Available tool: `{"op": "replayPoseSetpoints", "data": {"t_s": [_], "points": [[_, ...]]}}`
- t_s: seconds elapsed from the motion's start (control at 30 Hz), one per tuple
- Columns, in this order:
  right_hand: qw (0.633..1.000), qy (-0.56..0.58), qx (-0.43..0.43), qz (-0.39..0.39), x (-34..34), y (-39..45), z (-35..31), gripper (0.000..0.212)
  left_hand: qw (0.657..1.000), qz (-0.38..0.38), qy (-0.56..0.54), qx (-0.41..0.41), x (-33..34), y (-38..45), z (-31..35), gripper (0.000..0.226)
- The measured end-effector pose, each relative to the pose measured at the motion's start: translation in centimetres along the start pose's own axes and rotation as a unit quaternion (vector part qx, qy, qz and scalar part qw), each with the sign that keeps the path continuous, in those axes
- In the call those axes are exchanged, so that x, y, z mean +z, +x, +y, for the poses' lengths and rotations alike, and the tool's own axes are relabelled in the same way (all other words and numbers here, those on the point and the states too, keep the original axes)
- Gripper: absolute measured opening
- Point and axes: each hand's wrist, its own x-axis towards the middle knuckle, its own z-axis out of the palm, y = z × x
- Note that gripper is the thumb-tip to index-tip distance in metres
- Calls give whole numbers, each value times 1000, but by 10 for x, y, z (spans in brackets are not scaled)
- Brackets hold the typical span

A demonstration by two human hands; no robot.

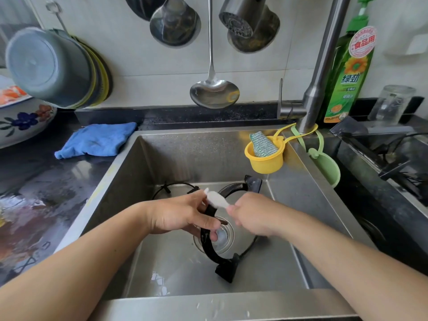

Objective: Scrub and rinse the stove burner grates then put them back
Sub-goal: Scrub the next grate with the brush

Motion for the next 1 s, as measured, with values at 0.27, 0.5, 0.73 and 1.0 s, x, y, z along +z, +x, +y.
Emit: {"op": "replayPoseSetpoints", "data": {"t_s": [0.27,0.5,0.73,1.0], "points": [[1000,10,0,28,0,-4,6,30,1000,3,7,-18,3,-3,4,36],[993,-109,46,25,-12,1,2,35,999,10,2,-34,-5,-4,-2,51],[992,-108,-45,-45,4,-5,-3,40,1000,-18,-3,-17,-8,-4,-3,52],[993,-97,64,36,-10,1,7,40,999,-10,-21,-35,-6,-4,2,62]]}}
